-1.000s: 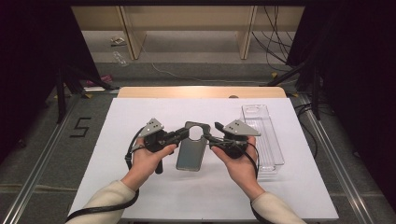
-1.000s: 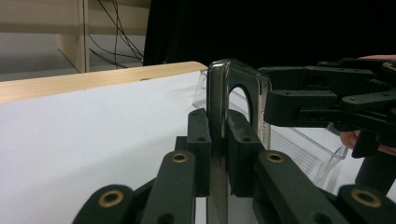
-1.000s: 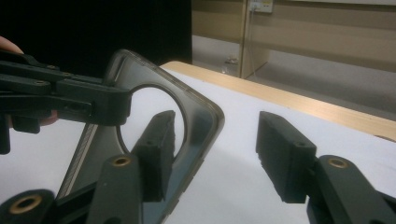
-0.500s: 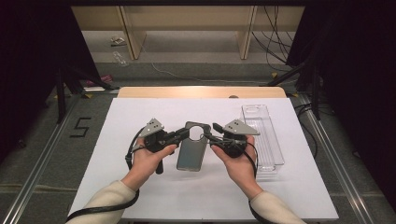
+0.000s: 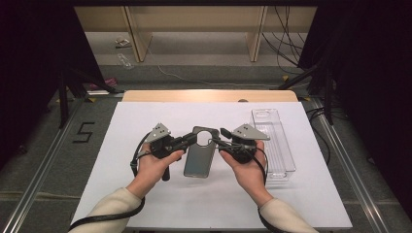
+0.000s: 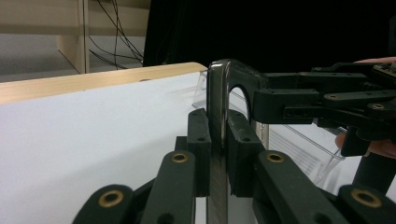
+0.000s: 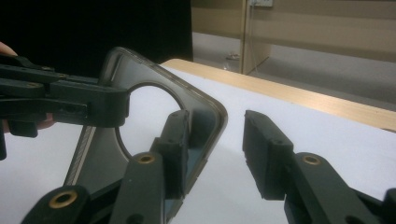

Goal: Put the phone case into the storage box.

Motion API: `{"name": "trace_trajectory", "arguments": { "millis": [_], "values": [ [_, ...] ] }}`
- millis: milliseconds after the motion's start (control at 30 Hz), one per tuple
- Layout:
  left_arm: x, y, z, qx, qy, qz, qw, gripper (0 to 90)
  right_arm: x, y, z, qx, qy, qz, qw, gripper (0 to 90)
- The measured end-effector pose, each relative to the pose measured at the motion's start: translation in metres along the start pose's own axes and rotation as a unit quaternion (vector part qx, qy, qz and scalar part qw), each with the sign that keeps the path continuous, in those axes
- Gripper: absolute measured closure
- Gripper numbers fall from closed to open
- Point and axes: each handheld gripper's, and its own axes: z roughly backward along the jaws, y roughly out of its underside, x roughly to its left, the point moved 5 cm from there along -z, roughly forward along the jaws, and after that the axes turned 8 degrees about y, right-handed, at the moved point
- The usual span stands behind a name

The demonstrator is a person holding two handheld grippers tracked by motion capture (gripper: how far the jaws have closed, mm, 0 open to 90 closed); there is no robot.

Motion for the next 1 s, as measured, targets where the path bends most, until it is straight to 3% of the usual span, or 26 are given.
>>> {"name": "trace_trajectory", "arguments": {
  "millis": [600, 1000],
  "values": [
    [-0.0009, 0.0006, -0.0008, -0.002, -0.001, -0.002, 1.0, 81.0, 0.0004, 0.0003, 0.0007, 0.004, -0.007, -0.007, 0.9999, 75.3],
    [-0.0038, 0.0048, -0.0041, 0.007, -0.003, -0.017, 0.9998, 80.6, -0.0016, -0.0071, 0.006, 0.002, 0.007, -0.017, 0.9998, 83.8]
  ]
}}
